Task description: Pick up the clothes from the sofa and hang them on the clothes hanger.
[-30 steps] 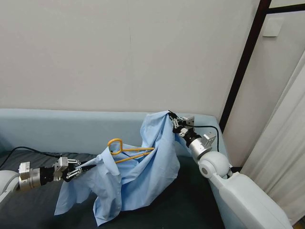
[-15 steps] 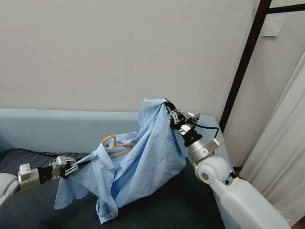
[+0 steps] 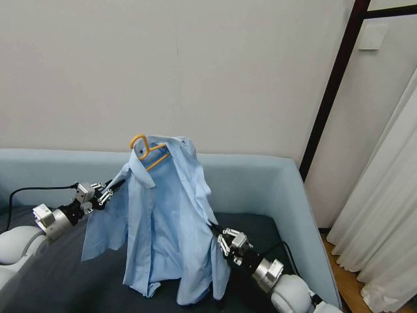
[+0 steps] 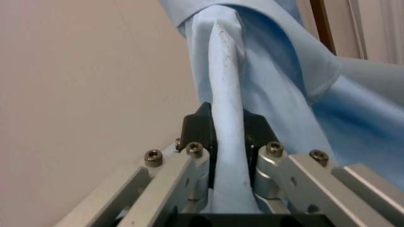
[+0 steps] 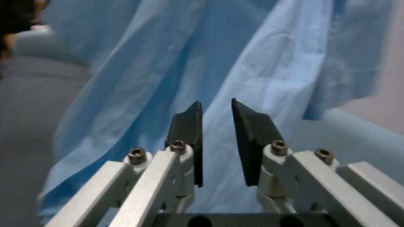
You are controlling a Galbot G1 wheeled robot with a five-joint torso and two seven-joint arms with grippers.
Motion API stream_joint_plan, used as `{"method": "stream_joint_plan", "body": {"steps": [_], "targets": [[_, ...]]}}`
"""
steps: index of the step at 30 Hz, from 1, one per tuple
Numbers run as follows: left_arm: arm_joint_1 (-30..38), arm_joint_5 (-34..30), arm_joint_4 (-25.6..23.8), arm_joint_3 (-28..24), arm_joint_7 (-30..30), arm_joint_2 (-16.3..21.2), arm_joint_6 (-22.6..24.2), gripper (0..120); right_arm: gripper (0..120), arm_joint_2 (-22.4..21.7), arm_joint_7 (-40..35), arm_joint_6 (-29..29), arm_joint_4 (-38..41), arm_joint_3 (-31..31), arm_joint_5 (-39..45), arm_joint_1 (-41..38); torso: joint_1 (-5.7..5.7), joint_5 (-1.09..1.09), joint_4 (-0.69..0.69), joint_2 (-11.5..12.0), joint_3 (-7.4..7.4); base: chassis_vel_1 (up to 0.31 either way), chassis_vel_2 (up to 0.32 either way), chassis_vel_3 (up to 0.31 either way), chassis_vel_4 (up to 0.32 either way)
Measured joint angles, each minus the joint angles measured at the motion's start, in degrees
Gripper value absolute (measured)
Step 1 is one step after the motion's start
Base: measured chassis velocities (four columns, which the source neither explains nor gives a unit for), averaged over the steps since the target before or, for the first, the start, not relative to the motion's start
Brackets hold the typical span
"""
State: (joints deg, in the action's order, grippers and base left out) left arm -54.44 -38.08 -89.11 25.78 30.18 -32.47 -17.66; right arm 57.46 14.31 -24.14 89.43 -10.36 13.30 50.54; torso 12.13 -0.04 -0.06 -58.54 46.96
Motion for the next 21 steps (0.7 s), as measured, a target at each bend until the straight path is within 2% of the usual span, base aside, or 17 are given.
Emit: {"method": "stream_joint_plan", "body": {"steps": [3,4,6,8,9,12,13,14,15,16,17,19,21], "targets": [[0.0,-0.5,-1.3,0.5,-1.0,1.7,-0.5,7,35,-0.1,11.6,-2.8,-2.3,0.4,3.6,-2.2,0.0,0.02,0.0,0.0,0.0,0.0,0.0,0.0,0.0],[0.0,-0.5,-1.3,0.5,-1.0,1.7,-0.5,7,35,-0.1,11.6,-2.8,-2.3,0.4,3.6,-2.2,0.0,0.02,0.0,0.0,0.0,0.0,0.0,0.0,0.0],[-0.3,-0.9,-1.9,0.9,-1.2,2.4,-0.6,7,43,0.2,14.9,-3.8,-2.3,1.3,7.9,-3.4,0.0,0.0,0.0,0.0,0.0,0.0,0.0,0.0,0.0],[-1.1,-1.2,-2.6,1.5,-1.2,3.0,-0.7,7,52,0.6,9.8,-3.6,0.3,1.0,12.5,-5.4,0.0,0.01,-0.02,0.0,0.0,0.0,0.0,0.0,0.0],[-1.1,-1.2,-2.6,1.5,-1.2,3.0,-0.7,7,52,0.6,9.8,-3.6,0.3,1.0,12.5,-5.4,0.0,0.01,-0.02,0.0,0.0,0.0,0.0,0.0,0.0],[-2.7,-1.2,-3.8,2.1,-1.0,3.3,-0.7,7,65,1.8,-7.5,1.1,4.0,-0.7,13.7,-8.9,0.0,-0.01,0.02,0.0,0.0,0.0,0.0,0.0,0.0],[-3.2,-1.2,-4.1,2.1,-0.9,3.3,-0.7,7,68,2.1,-10.8,2.5,4.5,-1.1,13.8,-9.8,0.0,-0.01,0.02,0.0,0.0,0.0,0.0,0.0,0.0],[-3.2,-1.2,-4.1,2.1,-0.9,3.3,-0.7,7,68,2.1,-10.8,2.5,4.5,-1.1,13.8,-9.8,0.0,-0.01,0.02,0.0,0.0,0.0,0.0,0.0,0.0],[-4.2,-0.7,-4.8,2.1,-0.7,3.0,-0.6,7,77,2.7,-15.6,5.1,5.2,-1.9,14.6,-11.4,0.0,0.0,0.01,0.0,0.0,0.0,0.0,0.0,0.0],[-4.2,-0.7,-4.8,2.1,-0.7,3.0,-0.6,7,77,2.7,-15.6,5.1,5.2,-1.9,14.6,-11.4,0.0,0.0,0.01,0.0,0.0,0.0,0.0,0.0,0.0],[-5.3,0.0,-5.4,2.1,-0.6,2.3,-0.4,7,84,3.2,-18.5,7.5,5.8,-3.1,15.8,-12.8,0.0,-0.01,-0.01,0.0,0.0,0.0,0.0,0.0,0.0],[-6.3,0.6,-6.0,2.1,-0.5,1.4,-0.4,7,93,3.8,-20.6,9.3,6.0,-4.3,16.1,-13.6,0.0,-0.01,-0.01,0.0,0.0,0.0,0.0,0.0,0.0],[-6.7,0.8,-6.2,2.1,-0.3,1.0,-0.3,7,96,4.2,-21.3,9.9,5.9,-4.7,16.0,-13.9,0.0,0.0,-0.01,0.0,0.0,0.0,0.0,0.0,0.0]]}}
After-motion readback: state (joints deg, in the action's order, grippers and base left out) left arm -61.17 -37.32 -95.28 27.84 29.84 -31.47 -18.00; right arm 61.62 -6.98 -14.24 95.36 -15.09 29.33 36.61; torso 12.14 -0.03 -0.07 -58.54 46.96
